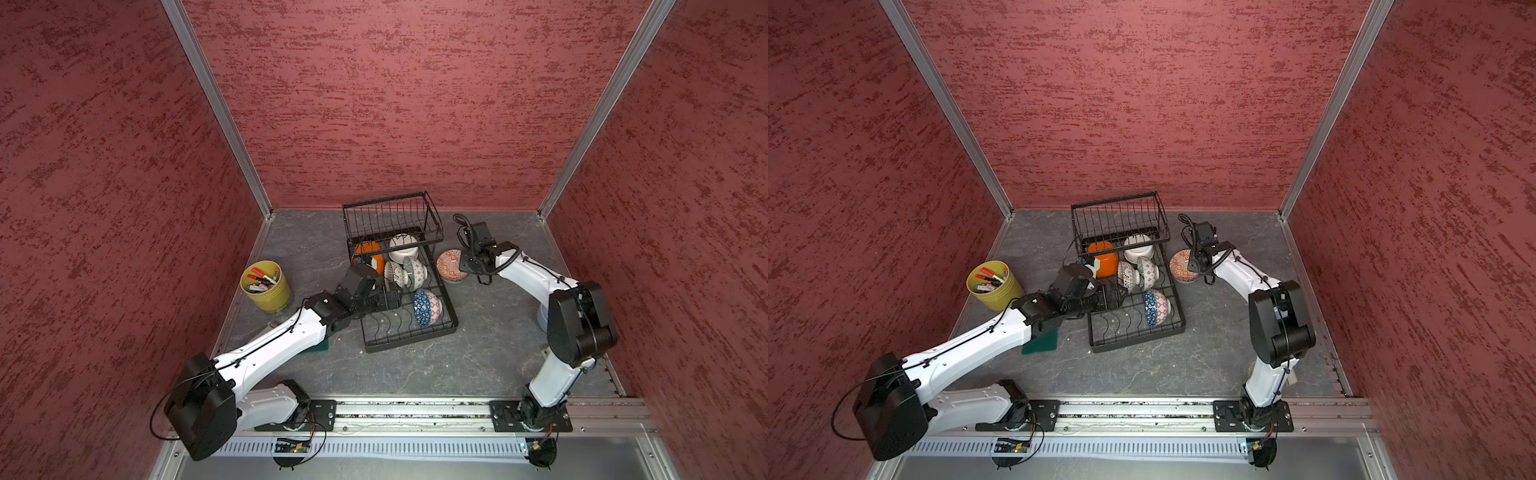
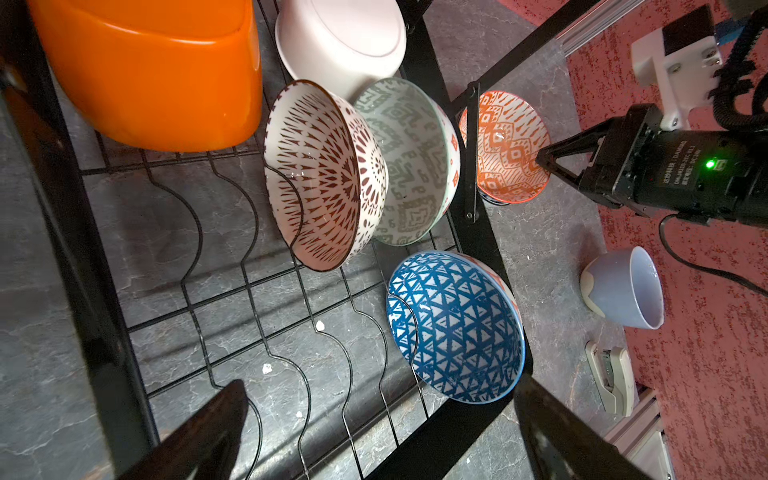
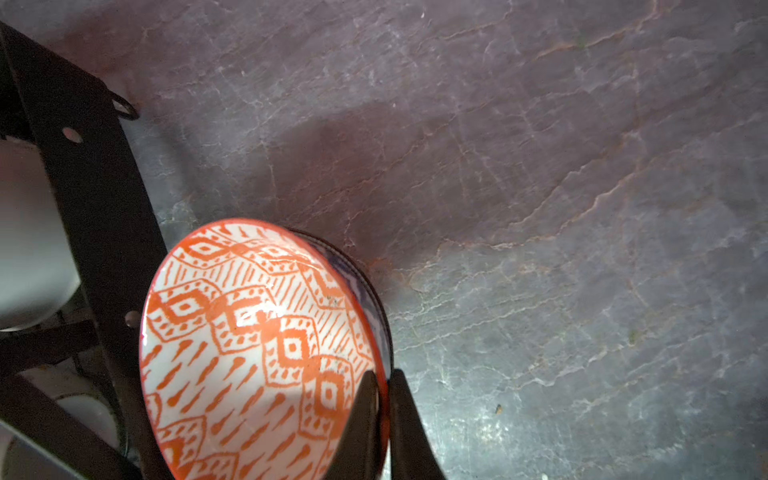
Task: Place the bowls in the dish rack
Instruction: 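Lower the right gripper onto the orange-patterned bowl rim and close it, then lift the orange-patterned bowl off the table with the right gripper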
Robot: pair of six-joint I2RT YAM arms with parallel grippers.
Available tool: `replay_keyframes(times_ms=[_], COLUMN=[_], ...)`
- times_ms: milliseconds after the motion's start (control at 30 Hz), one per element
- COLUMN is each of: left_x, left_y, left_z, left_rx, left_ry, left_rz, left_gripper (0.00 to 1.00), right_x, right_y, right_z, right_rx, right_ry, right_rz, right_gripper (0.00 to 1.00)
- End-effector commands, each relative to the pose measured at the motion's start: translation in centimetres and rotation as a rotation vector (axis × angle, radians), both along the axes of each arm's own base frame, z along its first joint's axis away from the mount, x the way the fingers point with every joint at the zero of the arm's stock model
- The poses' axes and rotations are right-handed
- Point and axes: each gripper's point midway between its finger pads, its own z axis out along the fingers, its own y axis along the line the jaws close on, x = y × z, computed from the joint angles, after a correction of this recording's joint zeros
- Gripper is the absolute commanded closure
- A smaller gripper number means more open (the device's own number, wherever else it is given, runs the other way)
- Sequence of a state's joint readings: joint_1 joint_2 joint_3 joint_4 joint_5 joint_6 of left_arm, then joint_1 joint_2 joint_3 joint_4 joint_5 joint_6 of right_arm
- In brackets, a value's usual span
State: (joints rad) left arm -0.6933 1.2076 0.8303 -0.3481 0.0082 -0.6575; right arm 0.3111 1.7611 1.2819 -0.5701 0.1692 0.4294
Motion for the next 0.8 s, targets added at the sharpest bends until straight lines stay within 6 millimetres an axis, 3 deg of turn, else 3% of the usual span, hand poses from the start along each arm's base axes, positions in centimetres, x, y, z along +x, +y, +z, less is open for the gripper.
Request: replay_keyframes(times_ms=[0, 133, 767], left_x=[0.1, 0.2, 0.3], left_y=[0.6, 0.6, 0.9], left_z=[0.1, 0.2, 0.0], left_rx=[0.005, 0.001, 0.007], left_ry=[-0.010, -0.012, -0.010], left_rz=[0.015, 0.016, 0.025], left_gripper=[0.00, 0.00, 0.00], right_x=[1.0, 1.4, 2.0], right_y=[0.9, 0.9, -0.7], right_z=[1.1, 1.5, 5.4], right_rx=[0.026, 0.024, -0.050], right_ry=[-0.025, -0.036, -0.141], right_rz=[0.010, 0.007, -0.017], right_gripper=[0.94, 1.00, 1.00])
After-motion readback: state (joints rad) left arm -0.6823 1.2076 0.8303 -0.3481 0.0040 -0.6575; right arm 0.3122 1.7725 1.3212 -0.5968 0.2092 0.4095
